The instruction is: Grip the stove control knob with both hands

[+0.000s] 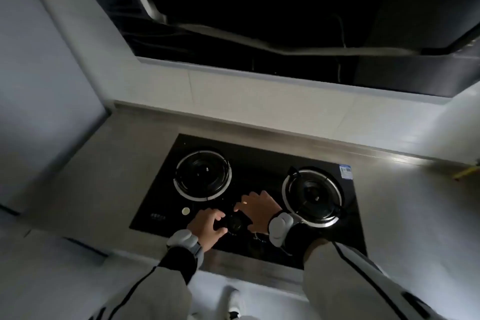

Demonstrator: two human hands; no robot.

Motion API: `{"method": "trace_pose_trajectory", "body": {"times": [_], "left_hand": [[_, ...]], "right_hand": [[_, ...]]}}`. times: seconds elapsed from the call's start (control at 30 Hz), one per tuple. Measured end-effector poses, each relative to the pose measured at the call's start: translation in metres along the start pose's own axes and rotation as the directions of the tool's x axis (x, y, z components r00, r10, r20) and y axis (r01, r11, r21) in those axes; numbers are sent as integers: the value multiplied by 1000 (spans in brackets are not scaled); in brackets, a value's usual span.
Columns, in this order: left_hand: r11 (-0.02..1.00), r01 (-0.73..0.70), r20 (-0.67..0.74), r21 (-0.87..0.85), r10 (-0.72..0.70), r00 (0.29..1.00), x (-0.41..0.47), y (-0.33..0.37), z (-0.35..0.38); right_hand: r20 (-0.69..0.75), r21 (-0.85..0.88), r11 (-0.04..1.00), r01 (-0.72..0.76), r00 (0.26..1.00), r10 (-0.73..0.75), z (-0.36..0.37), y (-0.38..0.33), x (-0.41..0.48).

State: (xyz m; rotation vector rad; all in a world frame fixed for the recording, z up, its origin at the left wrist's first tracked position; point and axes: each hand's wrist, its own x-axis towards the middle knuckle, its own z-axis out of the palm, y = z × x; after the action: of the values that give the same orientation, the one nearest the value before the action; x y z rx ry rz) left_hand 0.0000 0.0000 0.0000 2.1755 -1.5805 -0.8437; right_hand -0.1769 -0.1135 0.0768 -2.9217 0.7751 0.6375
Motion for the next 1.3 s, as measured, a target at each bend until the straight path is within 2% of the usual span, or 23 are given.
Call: {"method": "trace_pose_trajectory", "body": {"times": [0.03,0.17,0.47,0.63,0.8,1.03,1.2,1.3], "left_hand": [[1000,3,6,-15,-2,1000,2,-1,4],[997,65,-2,-38,-65,998,7,6,9],[990,142,7,-19,-142,990,9,8,24],[980,151,34,-133,-148,988,10,-4,29],[963,127,48,-238,-119,992,4,-13,34],[959,83,121,-270,-52,991,12,-20,29],[950,113,150,-292,-72,986,19,-20,23],[945,150,168,-292,-104,980,16,-22,20]], "right_hand": [[41,-17,999,29,999,-29,2,0,3],[50,-10,995,97,994,-96,10,1,15],[112,-136,950,282,957,-268,-3,1,42],[126,-183,913,365,930,-346,1,6,54],[115,-141,937,320,945,-305,8,6,55],[68,-119,967,223,974,-217,15,3,53],[12,-103,978,183,983,-183,25,2,52],[25,-71,980,185,983,-184,29,-2,52]]}}
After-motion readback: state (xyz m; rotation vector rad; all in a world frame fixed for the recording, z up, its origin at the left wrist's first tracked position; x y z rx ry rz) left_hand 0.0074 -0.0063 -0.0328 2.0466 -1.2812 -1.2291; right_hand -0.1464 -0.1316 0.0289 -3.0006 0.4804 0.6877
